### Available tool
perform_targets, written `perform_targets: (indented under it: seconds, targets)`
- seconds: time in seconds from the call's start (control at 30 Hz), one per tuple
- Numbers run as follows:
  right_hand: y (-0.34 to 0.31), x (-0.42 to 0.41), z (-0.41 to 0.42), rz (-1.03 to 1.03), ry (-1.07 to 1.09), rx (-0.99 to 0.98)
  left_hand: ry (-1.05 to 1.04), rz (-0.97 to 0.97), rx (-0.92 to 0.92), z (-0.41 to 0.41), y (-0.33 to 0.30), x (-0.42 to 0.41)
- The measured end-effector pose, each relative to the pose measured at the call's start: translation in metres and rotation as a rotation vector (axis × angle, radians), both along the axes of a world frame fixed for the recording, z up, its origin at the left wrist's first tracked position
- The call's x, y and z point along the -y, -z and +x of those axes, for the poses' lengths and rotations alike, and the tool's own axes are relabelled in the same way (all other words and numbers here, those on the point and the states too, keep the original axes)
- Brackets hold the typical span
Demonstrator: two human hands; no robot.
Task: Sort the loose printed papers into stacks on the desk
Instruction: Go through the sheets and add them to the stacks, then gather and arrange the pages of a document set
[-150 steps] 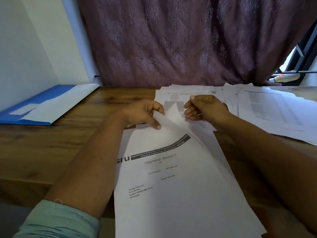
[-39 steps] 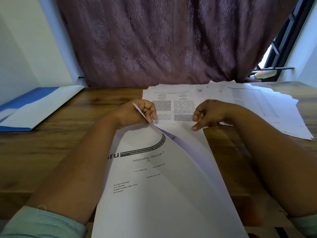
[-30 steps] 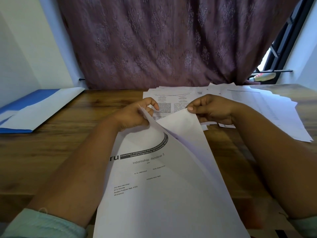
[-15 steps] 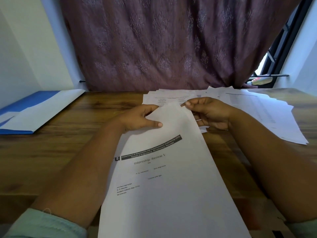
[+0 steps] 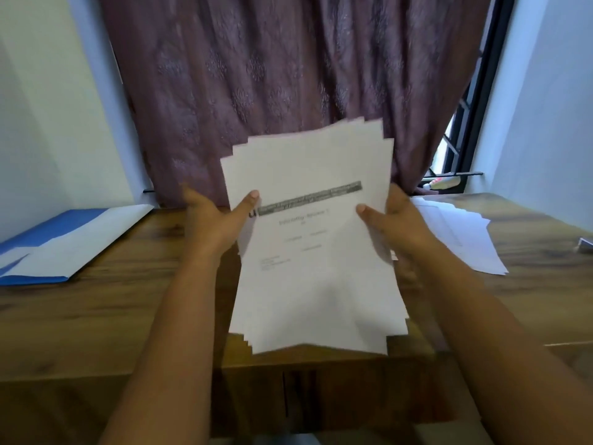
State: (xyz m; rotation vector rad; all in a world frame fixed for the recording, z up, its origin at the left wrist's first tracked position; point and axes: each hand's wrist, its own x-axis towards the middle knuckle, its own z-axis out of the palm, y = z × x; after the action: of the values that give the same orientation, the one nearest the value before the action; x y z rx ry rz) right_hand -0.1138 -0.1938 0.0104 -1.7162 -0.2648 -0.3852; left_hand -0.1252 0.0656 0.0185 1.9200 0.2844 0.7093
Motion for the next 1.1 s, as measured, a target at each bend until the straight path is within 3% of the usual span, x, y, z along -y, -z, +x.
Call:
perform_targets:
  seconds: [0.07, 0.1, 0.27, 0.4, 0.6, 0.8, 0.87, 1.0, 1.1]
  targets:
    - [-0.024, 0.002, -0.011, -0.050, 0.046, 0.144, 0.279, -0.208, 0.031, -0.009, 0.001, 0.014]
    - [-0.033, 0.001, -0.016, -0.067, 0.076, 0.205, 0.314, -0.223, 0.125, -0.012, 0.000, 0.021]
    - [-0.058, -0.008, -0.037, -0.123, 0.182, 0.439, 0.223, -0.014, 0.455, -0.031, -0.018, 0.044]
    - [-0.030, -0.008, -0.042, -0.116, 0.164, 0.406, 0.221, 0.050, 0.522, -0.044, -0.010, 0.047]
    - [0.031, -0.006, -0.034, -0.146, 0.213, 0.201, 0.274, 0.084, 0.377, -0.041, 0.037, 0.051]
    - [0.012, -0.013, -0.035, -0.140, 0.391, 0.382, 0.051, 0.103, 0.542, -0.053, 0.027, 0.059]
    - [0.014, -0.017, -0.040, -0.178, 0.310, 0.265, 0.026, 0.084, 0.478, -0.053, 0.029, 0.057]
    - [0.052, -0.025, -0.046, -0.266, 0.169, -0.069, 0.177, 0.094, 0.104, -0.050, 0.065, 0.045]
    - [0.058, -0.037, -0.038, -0.260, 0.115, -0.192, 0.183, 0.162, 0.020, -0.049, 0.071, 0.024]
